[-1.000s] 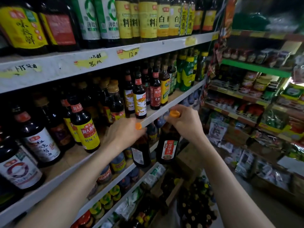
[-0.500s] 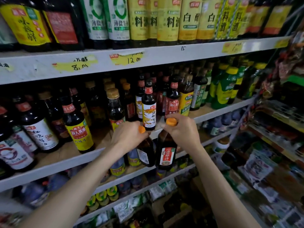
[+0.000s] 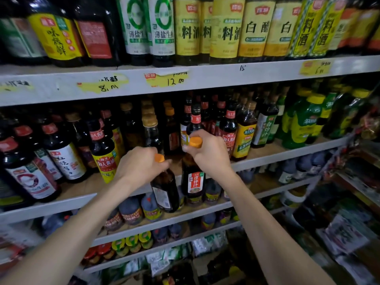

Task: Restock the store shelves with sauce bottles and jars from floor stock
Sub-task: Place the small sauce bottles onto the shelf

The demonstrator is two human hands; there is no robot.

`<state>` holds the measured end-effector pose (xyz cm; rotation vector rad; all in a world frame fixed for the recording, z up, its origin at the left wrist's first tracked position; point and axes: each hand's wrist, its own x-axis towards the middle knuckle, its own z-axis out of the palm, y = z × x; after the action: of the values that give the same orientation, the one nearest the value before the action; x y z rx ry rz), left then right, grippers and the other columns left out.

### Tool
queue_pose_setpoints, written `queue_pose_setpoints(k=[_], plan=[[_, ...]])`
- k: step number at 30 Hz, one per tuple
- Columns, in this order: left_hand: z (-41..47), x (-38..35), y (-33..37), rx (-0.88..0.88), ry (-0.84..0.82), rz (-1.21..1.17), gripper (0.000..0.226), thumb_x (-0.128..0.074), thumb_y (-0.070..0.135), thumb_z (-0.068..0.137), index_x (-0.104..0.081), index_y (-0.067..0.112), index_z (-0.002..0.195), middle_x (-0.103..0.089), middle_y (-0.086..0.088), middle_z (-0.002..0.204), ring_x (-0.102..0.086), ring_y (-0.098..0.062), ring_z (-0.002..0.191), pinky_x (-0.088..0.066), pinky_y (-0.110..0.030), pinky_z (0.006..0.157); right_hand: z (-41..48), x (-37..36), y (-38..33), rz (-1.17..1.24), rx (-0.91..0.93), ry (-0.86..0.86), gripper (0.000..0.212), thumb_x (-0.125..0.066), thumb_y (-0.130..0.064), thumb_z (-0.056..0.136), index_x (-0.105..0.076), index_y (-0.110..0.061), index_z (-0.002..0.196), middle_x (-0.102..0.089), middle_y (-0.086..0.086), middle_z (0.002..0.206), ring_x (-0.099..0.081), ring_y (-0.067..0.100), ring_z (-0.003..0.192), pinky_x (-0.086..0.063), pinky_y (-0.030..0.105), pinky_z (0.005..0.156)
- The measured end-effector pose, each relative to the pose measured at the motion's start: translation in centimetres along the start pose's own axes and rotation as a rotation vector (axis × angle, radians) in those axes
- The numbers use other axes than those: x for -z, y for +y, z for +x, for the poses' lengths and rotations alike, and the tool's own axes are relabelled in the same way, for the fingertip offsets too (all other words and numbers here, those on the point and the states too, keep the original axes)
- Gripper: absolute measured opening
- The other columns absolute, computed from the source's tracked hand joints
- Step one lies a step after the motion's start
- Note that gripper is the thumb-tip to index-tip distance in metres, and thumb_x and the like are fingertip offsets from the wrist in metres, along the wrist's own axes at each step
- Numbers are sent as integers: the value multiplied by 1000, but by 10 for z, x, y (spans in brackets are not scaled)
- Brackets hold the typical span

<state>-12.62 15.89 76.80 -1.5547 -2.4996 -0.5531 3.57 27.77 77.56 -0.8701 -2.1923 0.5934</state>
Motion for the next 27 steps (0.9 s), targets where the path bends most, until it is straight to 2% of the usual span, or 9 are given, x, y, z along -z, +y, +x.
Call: queue_pose_setpoints(k=[5, 9, 11, 13, 15, 18, 21, 24, 27], plan=[[6, 10, -17, -15, -39, -18, 48, -62, 60, 81, -49, 20, 59, -52, 1, 59, -55, -23, 59, -32, -28, 44, 35, -32, -17, -15, 2, 8, 33, -73, -33, 86, -62, -18, 113, -62, -1, 77, -64, 26, 80, -40, 28, 62], [14, 11, -29, -39, -63, -44, 47, -61, 58, 82, -52, 18, 61, -53, -1, 60, -56, -23, 60, -33, -29, 45, 56, -57, -22, -31, -26, -14, 32, -70, -25, 90, -59, -16, 118, -64, 6, 83, -63, 30, 82, -43, 33, 63], [19, 9, -34, -54, -72, -64, 45, -61, 57, 82, -52, 19, 61, -54, 0, 59, -55, -22, 59, -30, -29, 44, 65, -67, -22, -36, -45, -22, 31, -69, -17, 90, -58, -15, 119, -58, -1, 79, -62, 20, 78, -40, 28, 59], [24, 5, -38, -64, -66, -61, 46, -60, 58, 82, -48, 20, 59, -51, 3, 57, -52, -21, 57, -27, -28, 42, 74, -78, -17, -4, -105, -19, 32, -67, -7, 90, -58, -14, 120, -49, -13, 74, -58, -3, 64, -34, 12, 48], [28, 1, -42, -76, -48, -60, 47, -60, 58, 83, -44, 21, 58, -49, 6, 55, -48, -17, 53, -25, -26, 41, 82, -86, -15, 14, -144, -32, 33, -63, -1, 90, -57, -12, 120, -55, -9, 81, -58, -11, 62, -35, 8, 45], [32, -5, -48, -97, -38, -80, 47, -60, 58, 82, -42, 23, 58, -46, 8, 54, -46, -16, 52, -24, -25, 41, 93, -96, -18, -4, -154, -25, 30, -64, -5, 90, -58, -10, 119, -66, 13, 104, -67, 22, 87, -49, 31, 65], [35, -11, -51, -106, -53, -103, 45, -60, 59, 82, -47, 21, 61, -49, 7, 57, -53, -21, 59, -29, -26, 43, 107, -105, -20, 21, -173, -32, 32, -63, -4, 87, -58, -9, 118, -68, 16, 107, -66, 37, 96, -56, 43, 75], [38, -13, -53, -106, -64, -100, 44, -61, 61, 80, -54, 20, 66, -54, 4, 61, -58, -22, 62, -38, -27, 46, 120, -109, -20, -4, -192, -26, 39, -60, -6, 85, -57, -12, 123, -68, 17, 106, -65, 40, 95, -56, 43, 79], [42, -13, -55, -117, -67, -106, 45, -60, 62, 80, -53, 20, 65, -55, 4, 61, -58, -21, 61, -36, -27, 44, 126, -114, -20, -20, -194, 11, 37, -61, -8, 85, -58, -10, 121, -68, 18, 103, -64, 41, 93, -55, 39, 74]])
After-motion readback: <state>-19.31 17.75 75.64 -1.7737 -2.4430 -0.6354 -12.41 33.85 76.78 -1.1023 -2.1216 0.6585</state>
